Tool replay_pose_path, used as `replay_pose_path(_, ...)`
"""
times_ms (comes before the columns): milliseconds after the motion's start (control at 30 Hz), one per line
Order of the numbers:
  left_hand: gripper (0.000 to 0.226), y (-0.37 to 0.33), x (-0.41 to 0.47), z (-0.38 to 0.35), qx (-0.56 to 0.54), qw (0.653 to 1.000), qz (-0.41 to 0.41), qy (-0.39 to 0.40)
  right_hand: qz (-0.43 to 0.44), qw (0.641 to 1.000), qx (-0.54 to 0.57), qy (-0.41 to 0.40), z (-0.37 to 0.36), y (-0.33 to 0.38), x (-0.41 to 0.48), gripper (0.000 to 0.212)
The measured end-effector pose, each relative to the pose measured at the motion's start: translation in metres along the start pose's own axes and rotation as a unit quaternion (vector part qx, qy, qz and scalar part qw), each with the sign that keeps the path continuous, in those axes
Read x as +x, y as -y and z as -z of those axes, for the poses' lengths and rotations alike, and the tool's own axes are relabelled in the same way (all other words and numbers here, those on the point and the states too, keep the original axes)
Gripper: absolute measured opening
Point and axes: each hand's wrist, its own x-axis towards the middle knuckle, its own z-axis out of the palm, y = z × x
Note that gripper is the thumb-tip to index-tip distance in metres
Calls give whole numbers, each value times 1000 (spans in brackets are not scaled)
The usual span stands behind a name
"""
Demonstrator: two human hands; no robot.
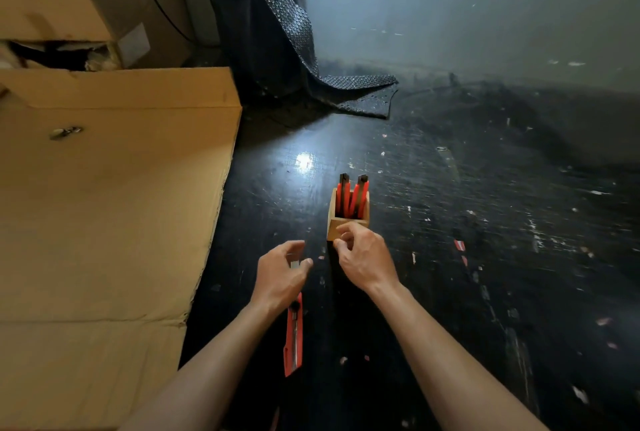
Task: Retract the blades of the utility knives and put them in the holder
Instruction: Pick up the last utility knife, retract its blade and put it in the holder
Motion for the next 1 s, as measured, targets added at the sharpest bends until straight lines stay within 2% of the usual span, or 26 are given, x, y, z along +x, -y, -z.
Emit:
replay_pose_path(267,39,39,-58,5,29,996,86,18,-79,980,-50,175,-58,-3,-59,33)
replay_pose_path(400,31,49,-75,3,13,991,125,52,-126,958,6,257,-70,-7,-79,27)
replay_pose_path(567,25,53,-85,-4,-27,986,148,73,-157,956,99,227,-82,-11,-100,15)
replay_pose_path(667,27,54,-89,-6,-53,985,147,72,-172,956,135,197,-78,-12,-107,17)
replay_pose_path(833,28,35,-88,0,-107,986,106,68,-163,959,186,139,-55,-11,-105,16)
replay_pose_path(1000,31,-12,-71,12,-178,980,52,66,-109,955,262,86,-13,-4,-88,22)
